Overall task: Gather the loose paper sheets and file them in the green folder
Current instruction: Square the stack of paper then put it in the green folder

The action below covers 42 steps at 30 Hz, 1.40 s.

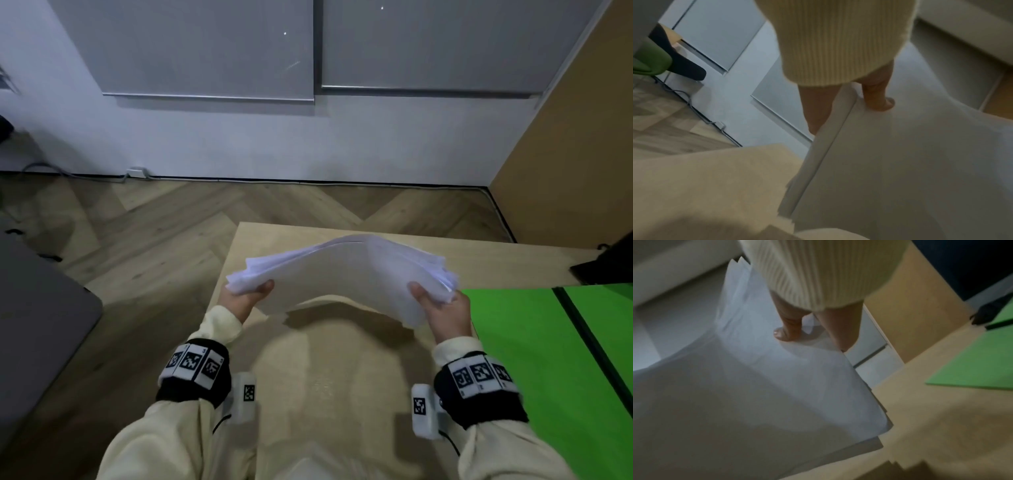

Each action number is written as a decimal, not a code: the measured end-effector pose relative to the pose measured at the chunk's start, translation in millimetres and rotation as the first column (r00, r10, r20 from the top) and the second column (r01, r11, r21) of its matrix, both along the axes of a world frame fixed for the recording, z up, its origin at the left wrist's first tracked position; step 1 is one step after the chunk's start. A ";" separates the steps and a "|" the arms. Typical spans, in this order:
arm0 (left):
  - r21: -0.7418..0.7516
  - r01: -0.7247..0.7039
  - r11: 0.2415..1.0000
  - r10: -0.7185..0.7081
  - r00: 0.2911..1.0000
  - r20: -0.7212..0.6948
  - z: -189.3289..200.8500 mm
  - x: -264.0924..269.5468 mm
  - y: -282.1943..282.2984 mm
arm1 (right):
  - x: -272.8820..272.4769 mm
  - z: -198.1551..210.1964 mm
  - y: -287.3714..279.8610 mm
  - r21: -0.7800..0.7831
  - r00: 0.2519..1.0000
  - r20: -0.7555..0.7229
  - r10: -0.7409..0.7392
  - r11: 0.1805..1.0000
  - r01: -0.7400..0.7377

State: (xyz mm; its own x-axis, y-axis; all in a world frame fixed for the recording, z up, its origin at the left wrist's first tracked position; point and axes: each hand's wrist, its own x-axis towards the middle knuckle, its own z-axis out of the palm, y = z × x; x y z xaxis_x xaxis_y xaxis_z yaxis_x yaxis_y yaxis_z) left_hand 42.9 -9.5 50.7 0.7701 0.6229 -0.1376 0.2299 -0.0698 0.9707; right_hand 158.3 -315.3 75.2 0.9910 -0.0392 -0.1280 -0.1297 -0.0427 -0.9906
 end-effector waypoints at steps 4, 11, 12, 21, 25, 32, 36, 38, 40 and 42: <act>-0.012 0.025 1.000 -0.025 0.999 -0.024 1.1 -3.2 -3.8 | -5.8 0.3 -1.4 0.059 1.000 0.021 -0.018 0.998 0.017; -0.148 -0.040 0.988 0.046 0.998 0.032 6.7 7.3 -21.1 | -0.4 1.0 8.1 0.096 0.978 0.027 -0.208 0.974 0.204; -0.158 -0.058 0.986 0.065 0.997 0.040 10.4 9.2 -22.9 | 3.0 2.0 9.7 0.084 0.973 0.023 -0.232 0.970 0.229; -0.210 -0.279 0.937 0.292 0.956 0.032 20.2 24.6 -35.2 | 16.9 4.1 22.6 0.074 0.935 0.042 -0.351 0.935 0.348; -0.235 -0.362 0.902 0.373 0.928 0.003 25.7 27.4 -39.7 | 19.9 1.1 19.9 0.023 0.936 0.080 -0.342 0.940 0.341; -0.181 -0.397 0.900 0.415 0.906 0.077 28.3 35.2 -46.3 | 21.1 1.6 22.9 0.012 0.923 0.076 -0.377 0.926 0.377; -0.169 -0.471 0.866 0.490 0.866 0.095 23.0 37.1 -43.2 | 24.8 -5.3 19.0 0.004 0.926 0.091 -0.366 0.930 0.367; -0.180 -0.475 0.861 0.500 0.857 0.129 21.2 37.6 -39.8 | 24.5 -7.9 15.9 0.010 0.936 0.131 -0.325 0.945 0.327; -0.207 -0.457 0.865 0.490 0.858 0.155 20.9 37.9 -37.1 | 23.0 -9.5 11.1 0.058 0.937 0.163 -0.309 0.951 0.303; -0.214 -0.408 0.888 0.446 0.878 0.176 20.5 38.7 -35.3 | 21.2 -11.2 6.7 0.127 0.944 0.146 -0.295 0.952 0.278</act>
State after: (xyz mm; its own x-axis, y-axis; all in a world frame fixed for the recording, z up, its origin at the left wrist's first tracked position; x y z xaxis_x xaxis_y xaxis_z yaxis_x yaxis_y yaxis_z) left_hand 81.6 -44.8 71.2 0.4564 0.8803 -0.1296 -0.0139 0.1527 0.9882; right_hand 179.5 -308.5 64.0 0.9474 -0.3197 0.0144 0.0407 0.0758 -0.9963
